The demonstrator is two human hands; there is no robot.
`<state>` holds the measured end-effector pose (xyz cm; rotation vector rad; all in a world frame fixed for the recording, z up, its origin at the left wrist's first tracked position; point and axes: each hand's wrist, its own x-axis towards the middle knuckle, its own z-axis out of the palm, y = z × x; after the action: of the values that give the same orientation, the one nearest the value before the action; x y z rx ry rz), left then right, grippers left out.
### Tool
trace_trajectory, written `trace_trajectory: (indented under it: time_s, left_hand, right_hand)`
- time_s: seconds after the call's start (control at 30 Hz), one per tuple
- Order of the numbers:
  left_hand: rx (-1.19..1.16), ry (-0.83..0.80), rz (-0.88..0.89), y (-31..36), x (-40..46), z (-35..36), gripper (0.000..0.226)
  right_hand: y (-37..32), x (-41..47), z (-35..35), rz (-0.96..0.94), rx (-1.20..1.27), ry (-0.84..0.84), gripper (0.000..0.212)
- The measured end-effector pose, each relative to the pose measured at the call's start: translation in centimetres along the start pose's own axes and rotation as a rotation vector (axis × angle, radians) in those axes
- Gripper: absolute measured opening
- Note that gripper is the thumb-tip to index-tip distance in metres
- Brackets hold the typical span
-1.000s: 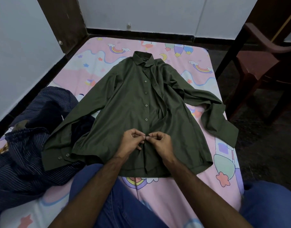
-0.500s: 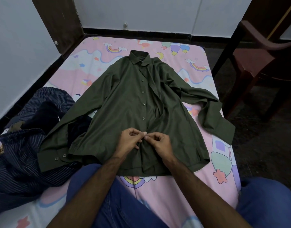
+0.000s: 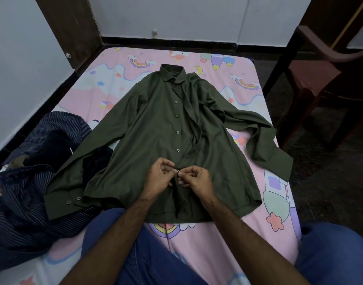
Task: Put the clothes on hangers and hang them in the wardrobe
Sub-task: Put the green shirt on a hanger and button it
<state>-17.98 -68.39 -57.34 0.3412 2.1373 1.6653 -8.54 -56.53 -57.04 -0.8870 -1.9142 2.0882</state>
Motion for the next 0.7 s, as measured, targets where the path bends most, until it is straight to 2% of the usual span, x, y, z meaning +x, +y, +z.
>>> trace_trajectory:
  time_s: [0.2,0.33,0.37,0.5,0.57,0.63,0.7]
  left_hand:
    - [0.013,-0.026,-0.025,0.0,0.2,-0.1,0.030]
    - [0.176,-0.037,0.050,-0.2,0.2,-0.1,0.027]
    - [0.184,-0.039,0.073,-0.1,0.3,-0.3,0.025]
    - [0.193,0.056,0.249,1.3,2.0,-0.7,0.010]
    - [0.310,0.069,0.362,2.3,3.6,-0.7,0.014]
    - [0.430,0.015,0.402,2.7,5.3,-0.5,0.021]
    - [0.530,-0.066,0.364,2.4,6.4,-0.1,0.025]
  right_hand:
    - [-0.5,0.1,-0.1,0.026,-0.059,-0.044,0.005]
    - [-3.1,1.5,-1.9,0.201,-0.203,-0.290,0.009]
    - [-4.0,2.1,-2.6,0.222,-0.260,-0.299,0.011]
    - [-6.6,5.2,-4.1,0.080,-0.424,0.012,0.019]
    - [-6.8,6.4,-3.7,0.079,-0.434,0.053,0.024]
    - [-6.8,7.1,-2.9,0.128,-0.518,0.066,0.044]
    - [-6.8,7.1,-2.1,0.152,-0.717,0.110,0.074]
